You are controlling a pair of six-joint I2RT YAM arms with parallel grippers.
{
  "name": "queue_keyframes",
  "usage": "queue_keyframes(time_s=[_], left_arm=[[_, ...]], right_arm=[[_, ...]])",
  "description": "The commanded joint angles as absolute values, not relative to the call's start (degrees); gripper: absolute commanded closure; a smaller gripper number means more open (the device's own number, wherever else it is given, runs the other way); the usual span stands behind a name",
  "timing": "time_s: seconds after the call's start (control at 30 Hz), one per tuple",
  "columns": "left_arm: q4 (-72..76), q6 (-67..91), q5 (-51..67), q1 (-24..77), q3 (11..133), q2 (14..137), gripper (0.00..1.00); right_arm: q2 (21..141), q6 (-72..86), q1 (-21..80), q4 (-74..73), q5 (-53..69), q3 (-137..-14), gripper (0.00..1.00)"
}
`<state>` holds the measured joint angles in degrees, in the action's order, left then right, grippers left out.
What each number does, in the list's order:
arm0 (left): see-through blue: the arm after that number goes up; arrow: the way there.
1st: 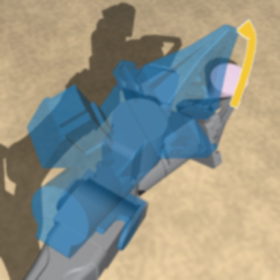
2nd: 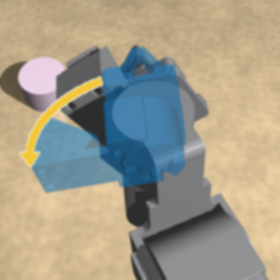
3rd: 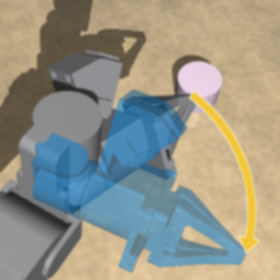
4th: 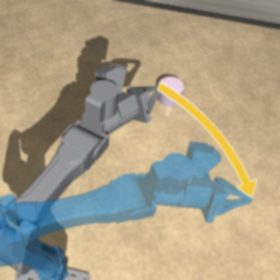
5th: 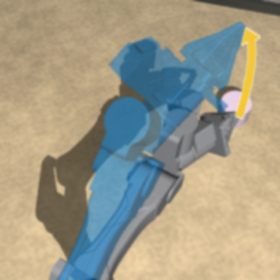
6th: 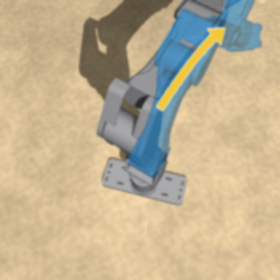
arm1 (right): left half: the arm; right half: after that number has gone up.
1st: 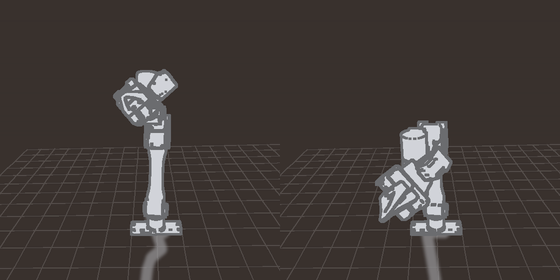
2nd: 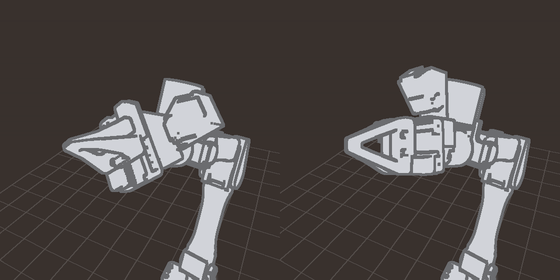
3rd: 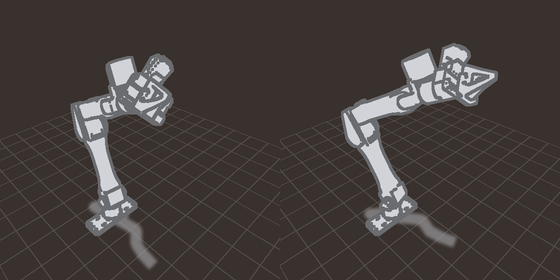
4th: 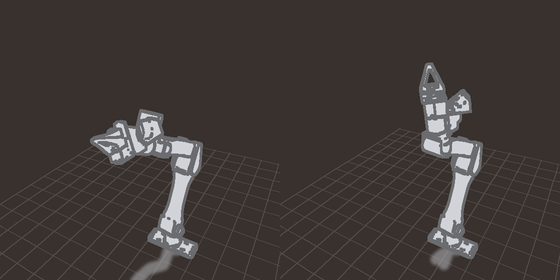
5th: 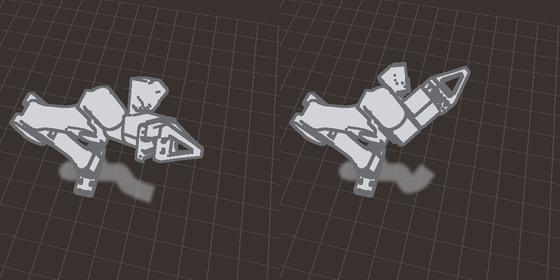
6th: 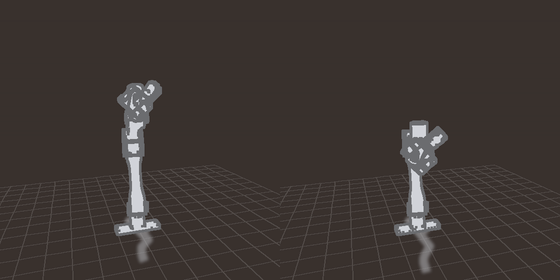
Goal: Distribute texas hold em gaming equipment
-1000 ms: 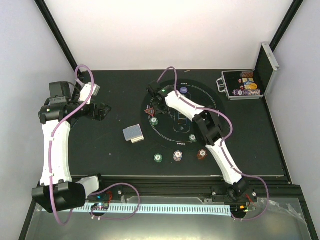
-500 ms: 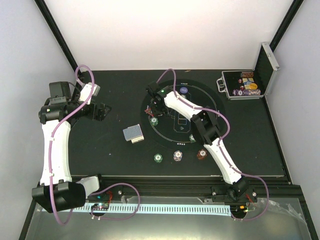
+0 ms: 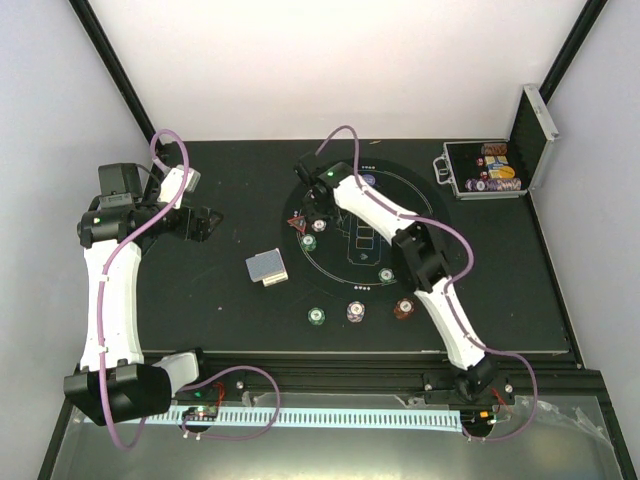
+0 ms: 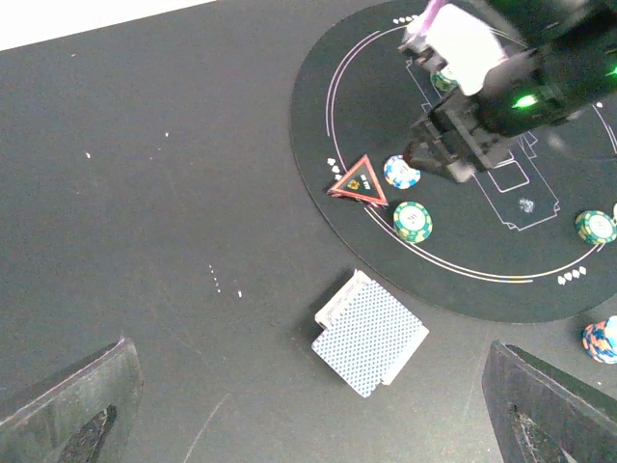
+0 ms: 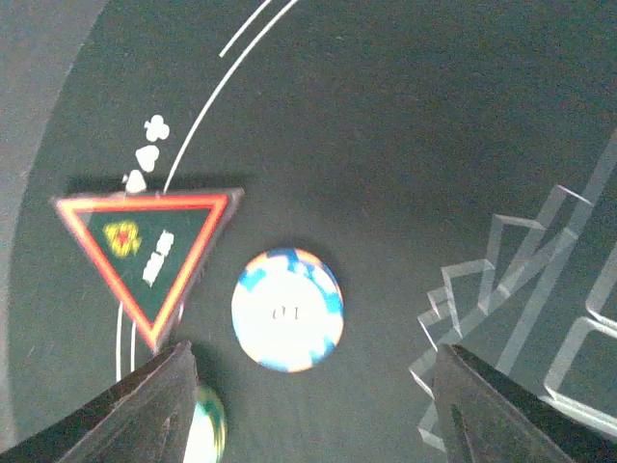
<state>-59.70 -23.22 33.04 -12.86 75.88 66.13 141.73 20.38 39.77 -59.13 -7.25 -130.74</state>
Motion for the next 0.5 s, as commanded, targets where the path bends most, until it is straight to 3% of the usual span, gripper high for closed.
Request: queue_keyframes(time_s=[0.0, 0.27, 0.47], left_arm=[[-59.37, -23.58, 34.83, -13.28, 76.82, 65.76, 0.01], [-58.99, -23.16, 36.03, -13.32, 76.54, 65.75, 0.01], [-58.62, -22.59, 36.70, -13.29, 76.36, 65.66, 0.01]], right_arm=[[127.14, 20.45, 40.20, -58.55, -10.42, -120.29, 0.32], [100.51, 25.77, 46.77, -47.22, -10.66, -78.82, 0.28], [90.20, 31.72, 53.12, -43.53, -8.89, -62.06, 0.19]])
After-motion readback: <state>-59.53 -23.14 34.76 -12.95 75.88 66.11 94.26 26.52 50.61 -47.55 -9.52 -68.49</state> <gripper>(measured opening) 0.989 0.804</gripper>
